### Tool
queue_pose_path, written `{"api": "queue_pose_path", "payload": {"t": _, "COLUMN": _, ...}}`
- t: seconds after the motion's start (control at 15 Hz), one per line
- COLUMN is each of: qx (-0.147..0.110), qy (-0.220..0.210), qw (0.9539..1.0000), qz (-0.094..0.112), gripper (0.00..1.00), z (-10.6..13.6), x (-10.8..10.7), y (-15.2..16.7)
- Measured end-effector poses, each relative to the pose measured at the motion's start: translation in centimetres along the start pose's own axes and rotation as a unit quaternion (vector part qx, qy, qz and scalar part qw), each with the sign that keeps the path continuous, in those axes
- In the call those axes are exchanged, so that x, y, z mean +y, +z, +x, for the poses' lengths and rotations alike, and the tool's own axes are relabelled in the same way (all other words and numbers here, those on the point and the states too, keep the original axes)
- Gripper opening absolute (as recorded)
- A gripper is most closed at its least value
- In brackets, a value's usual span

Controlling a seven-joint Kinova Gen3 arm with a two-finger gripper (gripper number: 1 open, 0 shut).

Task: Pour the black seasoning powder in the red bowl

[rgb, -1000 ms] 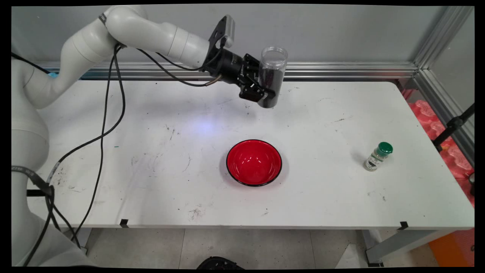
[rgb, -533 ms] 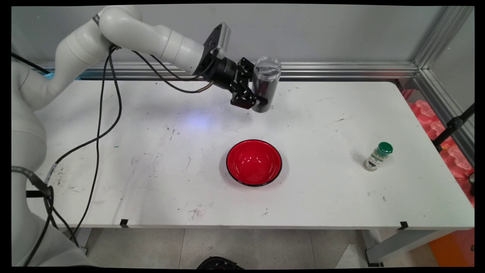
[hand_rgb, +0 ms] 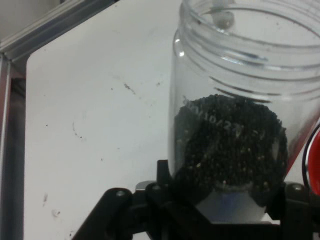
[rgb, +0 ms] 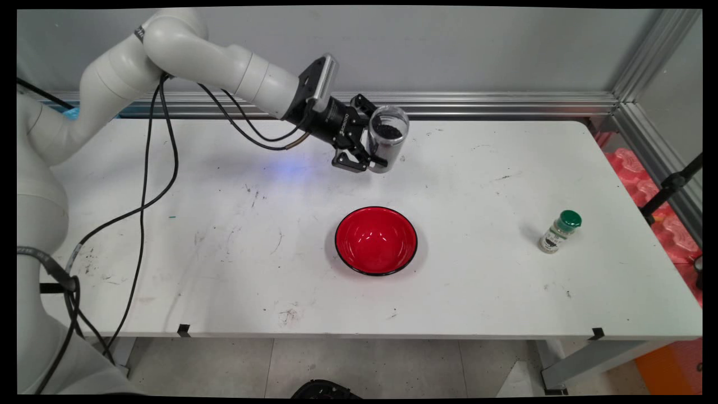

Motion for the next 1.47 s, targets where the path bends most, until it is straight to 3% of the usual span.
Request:
{"api": "queue_pose_path", "payload": {"t": 0.33, "qx": -0.013, "qy": 0.054, "qw": 0.9984, "qz": -0.003, "gripper": 0.0, "z": -0.3, "x": 0.8, "y": 0.3}}
{"api": "queue_pose_path", "payload": {"t": 0.67, "qx": -0.023, "qy": 0.111, "qw": 0.9935, "qz": -0.008, "gripper": 0.0, "z": -0.5, "x": 1.6, "y": 0.6}}
{"api": "queue_pose_path", "payload": {"t": 1.0, "qx": -0.03, "qy": 0.166, "qw": 0.9856, "qz": -0.011, "gripper": 0.0, "z": -0.5, "x": 2.3, "y": 0.9}}
{"api": "queue_pose_path", "payload": {"t": 1.47, "qx": -0.038, "qy": 0.246, "qw": 0.9685, "qz": -0.009, "gripper": 0.0, "z": -0.1, "x": 3.2, "y": 1.7}}
